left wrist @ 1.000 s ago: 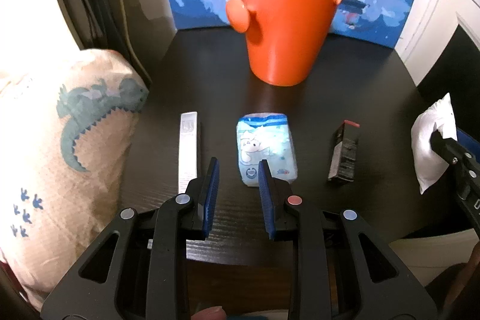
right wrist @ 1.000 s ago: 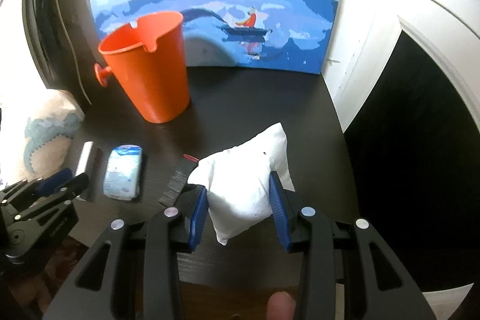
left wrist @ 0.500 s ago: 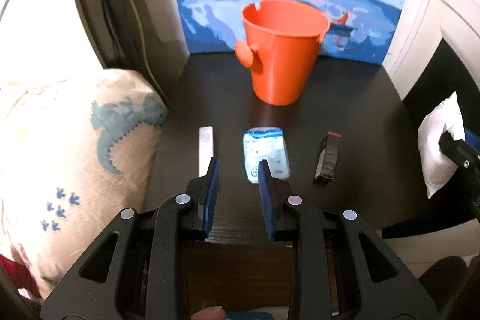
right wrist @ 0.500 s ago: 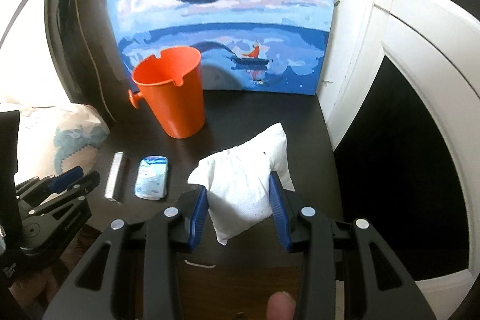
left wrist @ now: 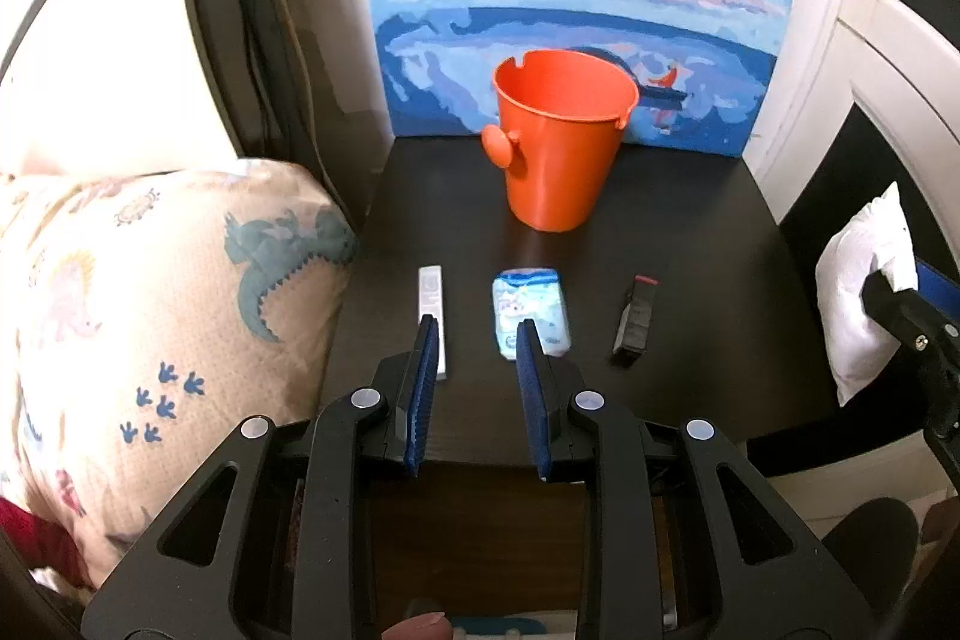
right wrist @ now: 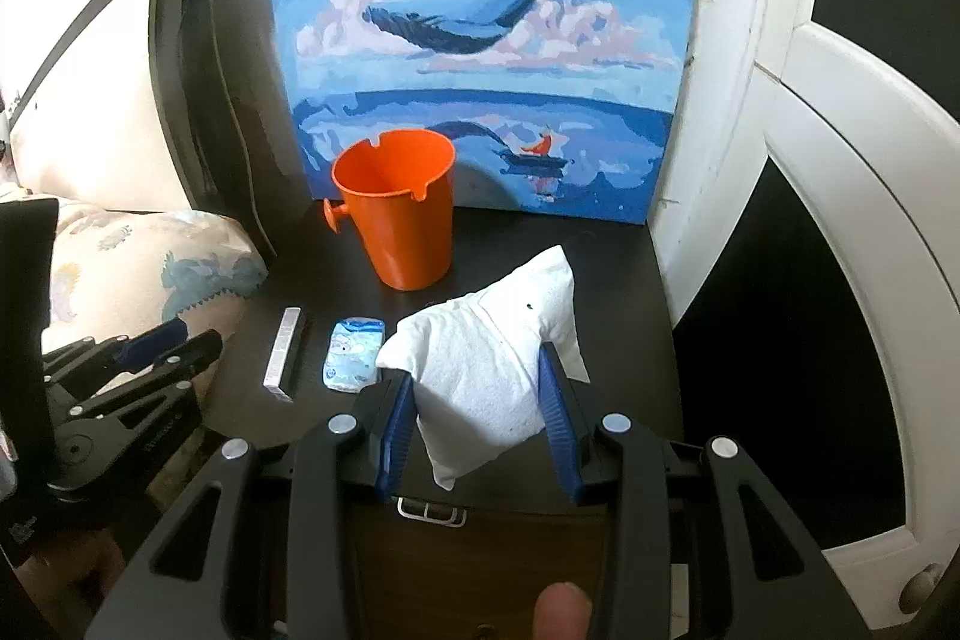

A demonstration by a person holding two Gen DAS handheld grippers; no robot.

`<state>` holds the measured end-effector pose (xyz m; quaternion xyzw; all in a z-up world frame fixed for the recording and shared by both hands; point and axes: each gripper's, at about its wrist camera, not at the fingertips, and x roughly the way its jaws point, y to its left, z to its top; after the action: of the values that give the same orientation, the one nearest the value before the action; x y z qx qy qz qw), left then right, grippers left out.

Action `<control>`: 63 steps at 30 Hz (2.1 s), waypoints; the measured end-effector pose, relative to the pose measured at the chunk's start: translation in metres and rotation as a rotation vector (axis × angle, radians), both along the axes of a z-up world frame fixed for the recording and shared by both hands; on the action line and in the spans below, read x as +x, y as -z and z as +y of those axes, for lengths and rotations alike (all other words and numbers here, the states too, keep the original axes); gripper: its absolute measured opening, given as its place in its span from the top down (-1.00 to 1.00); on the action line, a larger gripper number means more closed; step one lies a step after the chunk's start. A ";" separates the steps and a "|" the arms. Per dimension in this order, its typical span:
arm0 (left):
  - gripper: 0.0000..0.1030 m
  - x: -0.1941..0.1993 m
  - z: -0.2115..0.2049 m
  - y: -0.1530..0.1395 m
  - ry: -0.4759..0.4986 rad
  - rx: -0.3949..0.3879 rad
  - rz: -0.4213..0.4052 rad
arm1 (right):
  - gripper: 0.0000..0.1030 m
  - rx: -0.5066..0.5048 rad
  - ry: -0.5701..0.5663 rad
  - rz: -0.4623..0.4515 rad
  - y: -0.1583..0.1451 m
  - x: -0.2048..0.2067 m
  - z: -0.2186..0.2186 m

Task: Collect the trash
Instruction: 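Lift the white tissue with the right gripper over the orange bucket, then open the right gripper to drop the tissue into the bucket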

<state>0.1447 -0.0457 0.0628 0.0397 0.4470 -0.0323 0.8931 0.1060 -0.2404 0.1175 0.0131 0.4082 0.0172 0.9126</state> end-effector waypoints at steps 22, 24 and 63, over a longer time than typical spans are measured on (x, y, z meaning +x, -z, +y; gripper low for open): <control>0.47 0.060 0.002 -0.028 -0.028 -0.012 -0.073 | 0.25 0.022 -0.075 -0.145 -0.059 0.083 0.020; 0.47 0.068 0.002 -0.028 -0.030 -0.005 -0.077 | 0.25 0.019 -0.080 -0.156 -0.061 0.099 0.027; -0.66 0.170 0.019 0.032 -0.094 0.008 -0.023 | -0.07 0.042 -0.155 0.001 0.030 0.239 0.072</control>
<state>0.3148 -0.0264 0.0312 0.0224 0.4382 0.0120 0.8985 0.3452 -0.1685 0.0871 0.0007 0.4080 0.0963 0.9079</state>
